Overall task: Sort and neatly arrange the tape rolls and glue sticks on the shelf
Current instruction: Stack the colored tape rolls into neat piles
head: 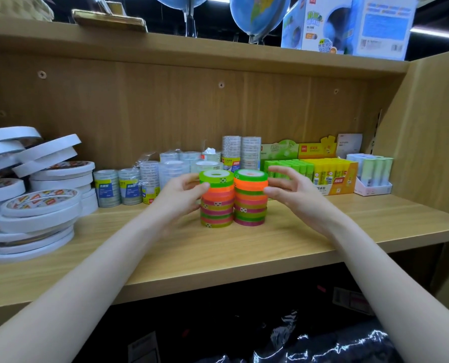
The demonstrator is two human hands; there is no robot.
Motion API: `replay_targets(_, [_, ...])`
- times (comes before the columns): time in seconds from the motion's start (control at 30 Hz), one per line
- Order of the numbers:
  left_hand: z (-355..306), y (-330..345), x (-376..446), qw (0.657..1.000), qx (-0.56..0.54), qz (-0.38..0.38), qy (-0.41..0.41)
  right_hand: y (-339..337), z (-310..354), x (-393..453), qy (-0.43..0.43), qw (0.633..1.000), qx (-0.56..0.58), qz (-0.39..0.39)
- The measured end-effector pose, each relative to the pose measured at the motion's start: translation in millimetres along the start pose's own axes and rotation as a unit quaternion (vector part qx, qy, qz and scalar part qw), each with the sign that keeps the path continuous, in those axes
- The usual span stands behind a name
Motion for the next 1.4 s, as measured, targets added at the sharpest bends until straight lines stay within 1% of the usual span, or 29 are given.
replay_targets(0.07, [1,1,1,1.000,-0.017,0.007,-0.015,1,-2,1,0.000,1.000,-0.009,0.001])
replay_targets(0.27, [2,1,4,1.000,-0.006,-0.005,-0.020,3,1,2,-0.015,1.000,-0.027,-0.008])
replay_targets(0.43, [0,-3,6,1.000,-0.002,-0.009,-0.012,3,9,5,-0.015,0.999,-0.041,0.004])
replay_targets(0.5, [-4,-3,7,0.999,0.029,-0.031,0.016,6,14,8,-0.024,0.999,-0.046,0.006])
replay_targets(0.6, [-12,3,6,0.984,0.130,-0.073,0.095,15,19,14,-0.037,0.997,-0.071,0.009])
replay_targets(0.67, [-15,5,6,0.976,0.158,-0.100,0.111,18,21,16,-0.041,0.996,-0.080,0.007])
replay_targets(0.73, [-16,6,5,0.971,0.181,-0.107,0.118,19,21,17,-0.041,0.995,-0.088,0.007])
replay_targets(0.83, [-20,7,5,0.963,0.214,-0.093,0.134,19,24,18,-0.035,0.993,-0.108,0.011])
replay_targets(0.93, [-16,3,-1,0.969,0.204,-0.070,0.119,18,24,10,-0.036,0.991,-0.127,0.024])
replay_targets(0.97, [-13,0,-4,0.968,0.213,-0.069,0.111,17,23,4,-0.048,0.985,-0.165,0.025])
replay_targets(1.03, [-2,-2,-11,0.961,0.254,-0.056,0.091,17,15,-9,-0.099,0.958,-0.269,0.016])
replay_targets(1.07, [2,0,-14,0.960,0.264,-0.046,0.079,19,12,-15,-0.120,0.948,-0.295,0.011])
replay_targets(1.2, [8,20,-16,0.970,0.237,-0.021,0.061,18,3,-18,-0.147,0.939,-0.310,-0.030])
replay_targets(1.33, [5,42,-9,0.965,0.245,-0.013,0.088,5,-4,-3,-0.122,0.934,-0.332,-0.043])
replay_targets(1.4, [6,53,-7,0.966,0.242,0.004,0.089,-3,-9,6,-0.112,0.932,-0.340,-0.051])
Point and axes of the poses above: each hand's wrist, its own x-axis towards the middle knuckle, its own y-axis out of the palm, z = x × y, the point moved 4 cm from there along x, towards the middle knuckle, and after that the axes turned 8 degrees about -z, right-handed, at the moved point
